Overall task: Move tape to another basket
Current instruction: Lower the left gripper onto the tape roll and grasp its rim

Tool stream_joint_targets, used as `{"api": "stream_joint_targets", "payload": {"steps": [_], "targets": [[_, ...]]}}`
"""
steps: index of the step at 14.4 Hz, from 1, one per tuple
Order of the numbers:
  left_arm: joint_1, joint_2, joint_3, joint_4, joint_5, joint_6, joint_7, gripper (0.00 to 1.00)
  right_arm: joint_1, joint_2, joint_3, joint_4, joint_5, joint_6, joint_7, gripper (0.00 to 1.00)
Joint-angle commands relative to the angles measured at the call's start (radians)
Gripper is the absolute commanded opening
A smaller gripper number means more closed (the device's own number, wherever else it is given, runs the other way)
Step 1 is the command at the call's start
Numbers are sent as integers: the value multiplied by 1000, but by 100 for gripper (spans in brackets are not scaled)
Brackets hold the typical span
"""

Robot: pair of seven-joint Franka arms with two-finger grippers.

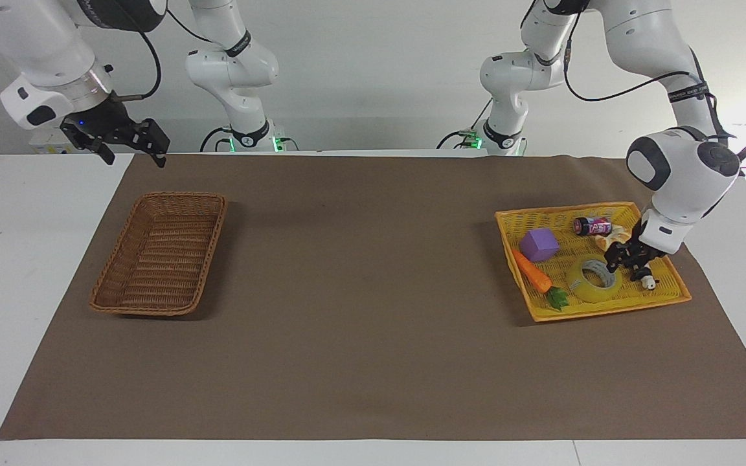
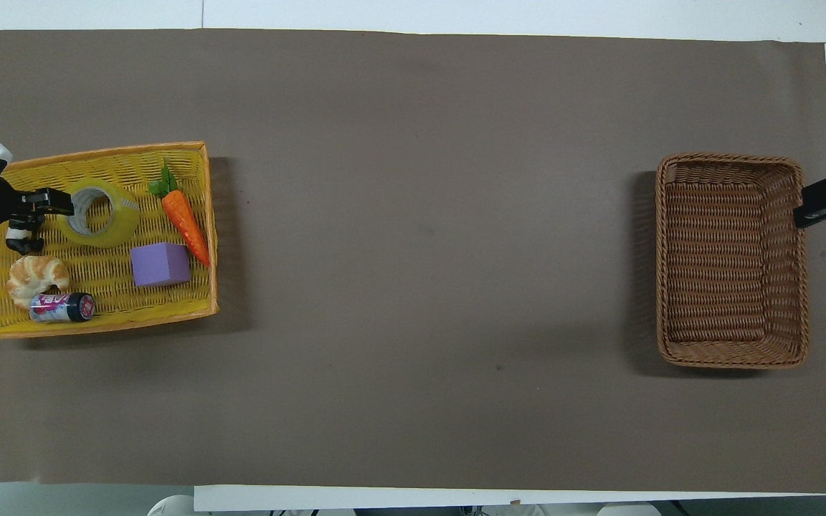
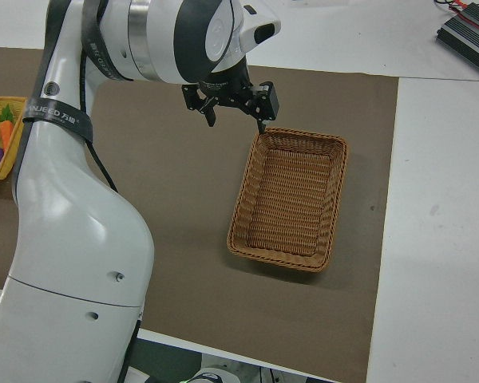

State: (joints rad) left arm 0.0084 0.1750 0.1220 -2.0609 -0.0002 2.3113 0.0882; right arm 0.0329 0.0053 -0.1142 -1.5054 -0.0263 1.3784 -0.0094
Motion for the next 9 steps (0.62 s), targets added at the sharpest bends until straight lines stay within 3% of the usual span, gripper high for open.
{"api": "stream_joint_targets", "payload": {"steps": [1,5,9], "targets": [[-4,14,-4,-16,5,39,-24,77,-4,-24,2,-27,-3,5,-24,99],[-7,47,-5,-27,6,51,-13,65,-4,-24,2,-27,-3,5,-24,99],[-7,69,-9,-59,5,43,-11,29,-4,-24,2,-27,-3,5,-24,99]]}}
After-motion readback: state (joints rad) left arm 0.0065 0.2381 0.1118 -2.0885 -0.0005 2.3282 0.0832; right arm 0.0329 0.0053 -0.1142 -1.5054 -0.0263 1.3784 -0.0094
